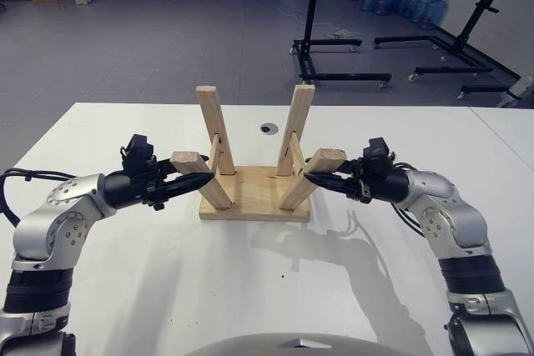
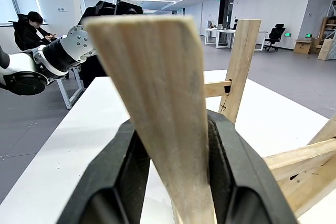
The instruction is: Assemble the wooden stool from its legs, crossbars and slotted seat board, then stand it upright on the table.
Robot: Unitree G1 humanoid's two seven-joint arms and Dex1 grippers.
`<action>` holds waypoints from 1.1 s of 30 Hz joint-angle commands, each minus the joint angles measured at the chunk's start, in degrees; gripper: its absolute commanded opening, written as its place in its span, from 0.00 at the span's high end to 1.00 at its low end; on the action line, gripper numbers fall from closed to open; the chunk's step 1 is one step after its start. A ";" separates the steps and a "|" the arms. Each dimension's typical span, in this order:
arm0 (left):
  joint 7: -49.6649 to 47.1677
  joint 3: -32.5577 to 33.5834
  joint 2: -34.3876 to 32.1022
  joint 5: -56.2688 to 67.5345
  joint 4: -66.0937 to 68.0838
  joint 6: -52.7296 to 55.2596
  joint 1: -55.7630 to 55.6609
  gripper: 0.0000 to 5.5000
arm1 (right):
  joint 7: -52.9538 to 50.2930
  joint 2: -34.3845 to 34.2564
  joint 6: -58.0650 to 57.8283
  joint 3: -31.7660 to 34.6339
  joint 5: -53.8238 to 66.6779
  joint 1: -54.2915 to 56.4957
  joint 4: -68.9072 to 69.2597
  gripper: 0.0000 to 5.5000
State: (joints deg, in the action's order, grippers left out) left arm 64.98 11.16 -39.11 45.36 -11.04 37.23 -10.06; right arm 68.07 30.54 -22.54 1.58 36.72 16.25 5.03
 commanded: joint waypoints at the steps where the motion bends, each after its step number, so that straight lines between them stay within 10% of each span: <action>1: -3.95 1.54 -1.35 6.67 -0.52 9.24 -4.93 0.64 | -5.68 -0.22 -13.05 3.56 8.38 5.90 -1.76 0.75; 9: -29.62 5.14 6.16 15.17 11.90 25.79 -24.18 0.75 | -29.63 -4.01 -47.03 11.30 21.39 26.98 -20.03 0.77; 18: -47.68 5.21 14.49 9.52 31.45 32.97 -28.87 0.74 | -40.47 -9.77 -50.61 14.45 14.91 28.82 -38.93 0.77; 33: -49.75 16.23 17.40 12.13 39.85 31.70 -37.30 0.28 | -41.30 -9.57 -49.72 27.95 18.03 38.06 -47.38 0.24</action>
State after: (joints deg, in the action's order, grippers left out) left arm 16.76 25.96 -22.97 56.78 28.55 69.03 -44.43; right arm 28.16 21.64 -72.37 28.07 54.15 51.87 -42.30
